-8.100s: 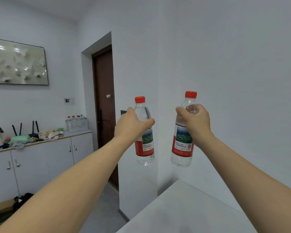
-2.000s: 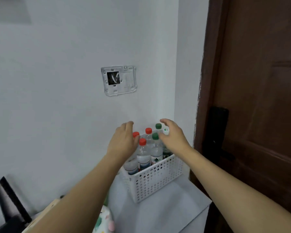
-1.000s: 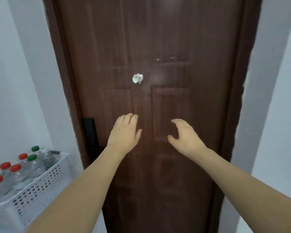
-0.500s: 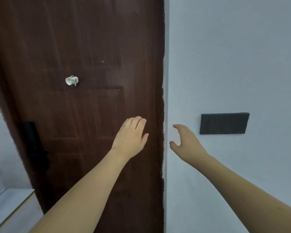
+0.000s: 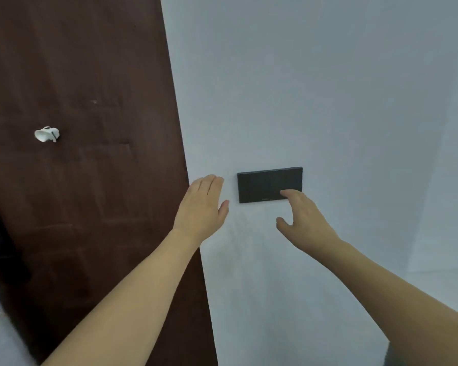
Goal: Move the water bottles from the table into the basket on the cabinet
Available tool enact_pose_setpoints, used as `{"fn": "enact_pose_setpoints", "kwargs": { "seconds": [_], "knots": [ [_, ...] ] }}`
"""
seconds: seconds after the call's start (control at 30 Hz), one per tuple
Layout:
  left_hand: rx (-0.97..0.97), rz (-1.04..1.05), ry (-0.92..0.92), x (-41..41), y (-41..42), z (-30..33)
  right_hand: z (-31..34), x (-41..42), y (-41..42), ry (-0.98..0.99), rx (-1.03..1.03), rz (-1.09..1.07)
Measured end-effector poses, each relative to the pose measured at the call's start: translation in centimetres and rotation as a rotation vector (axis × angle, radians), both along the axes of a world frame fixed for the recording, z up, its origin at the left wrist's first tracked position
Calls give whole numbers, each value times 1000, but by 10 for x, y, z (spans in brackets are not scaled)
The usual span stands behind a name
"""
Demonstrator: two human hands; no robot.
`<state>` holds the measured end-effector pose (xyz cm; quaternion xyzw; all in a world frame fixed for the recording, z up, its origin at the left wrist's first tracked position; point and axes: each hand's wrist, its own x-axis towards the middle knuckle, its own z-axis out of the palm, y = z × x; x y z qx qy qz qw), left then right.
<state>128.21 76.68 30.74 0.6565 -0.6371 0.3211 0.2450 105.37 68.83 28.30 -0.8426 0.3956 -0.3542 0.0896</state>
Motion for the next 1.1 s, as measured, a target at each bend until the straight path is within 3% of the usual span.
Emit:
{"fn": "enact_pose_setpoints", "kwargs": {
  "seconds": [0.17,0.43,0.77,1.1],
  "knots": [
    [1,-9,136,-107,-22,-14,-5,-89,-29,3,24,59],
    [46,55,39,-198,-33,-6,8,-177,-67,29,49,111],
    [70,-15,35,-304,-97,-4,4,-280,-115,4,48,106],
    [63,66,83,-465,-173,-8,1,-454,-204,12,25,148]
  ]
}}
